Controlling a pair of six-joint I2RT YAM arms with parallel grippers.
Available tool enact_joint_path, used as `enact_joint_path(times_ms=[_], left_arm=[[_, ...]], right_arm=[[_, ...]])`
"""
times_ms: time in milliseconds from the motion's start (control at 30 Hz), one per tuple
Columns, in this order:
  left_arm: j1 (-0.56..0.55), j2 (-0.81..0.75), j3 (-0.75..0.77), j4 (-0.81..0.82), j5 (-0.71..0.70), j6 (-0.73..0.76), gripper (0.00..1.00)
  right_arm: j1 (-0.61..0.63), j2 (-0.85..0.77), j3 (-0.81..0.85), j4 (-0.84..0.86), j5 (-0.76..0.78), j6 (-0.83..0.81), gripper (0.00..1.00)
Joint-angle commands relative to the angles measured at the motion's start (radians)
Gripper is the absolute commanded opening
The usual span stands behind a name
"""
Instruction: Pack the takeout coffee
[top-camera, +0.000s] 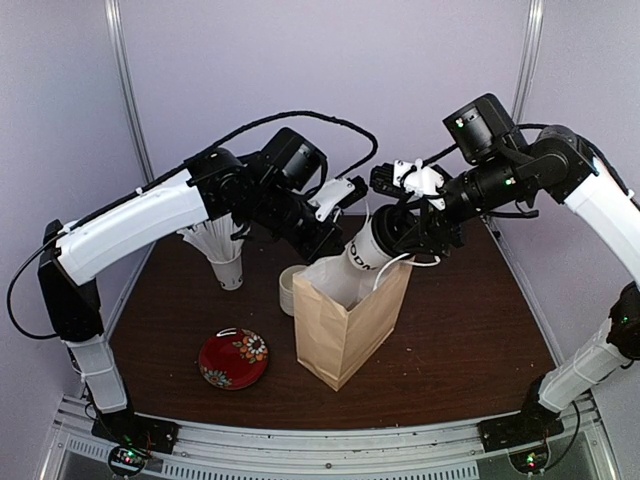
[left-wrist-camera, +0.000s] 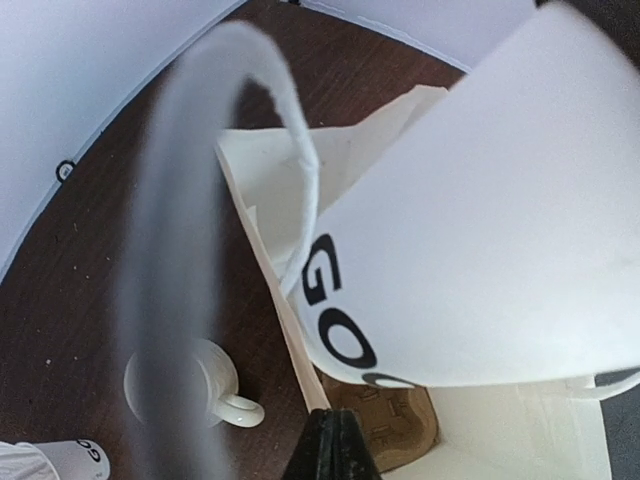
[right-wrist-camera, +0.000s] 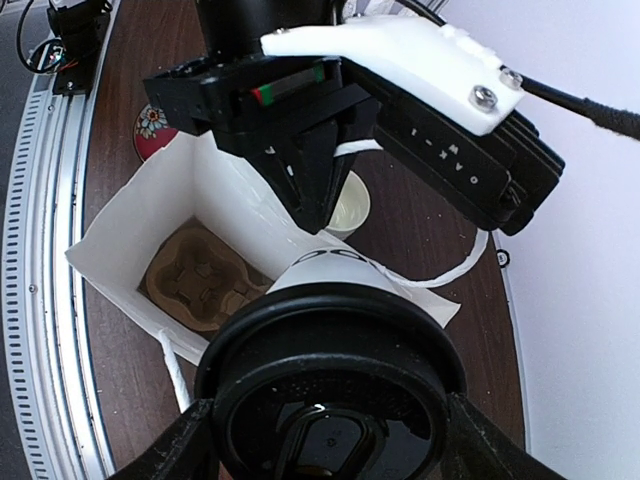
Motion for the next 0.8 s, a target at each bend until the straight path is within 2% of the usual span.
enact_joint_path(times_ms=[0,300,467,633,767], left_arm=[[0.002,-0.036,0.026,0.03,0.022,0.201,0.0],[0.001,-0.037,0.024,0.128,0.142,0.392,0.0],[-0.001,-0.031,0.035,0.198,0.209,0.444,0.0],[-0.001,0.004,0.067,0.228,0.203,0.534,0.0],[-0.006,0.044,0.104,0.228,0.182,0.545,0.0]], right_arm=[[-0.024,0.015,0.019,-0.014,0.01,-0.018,0.44],[-0.033,0.003,0.037,-0.079,-0.058,-0.029,0.44],[-0.032,-0.036,-0.04,-0.087,-0.049,-0.067,0.44],[-0.023,-0.05,-0.121,-0.07,-0.039,-0.081,0.44],[0.004,-0.071,-0.183,-0.05,0.002,-0.09,0.44]])
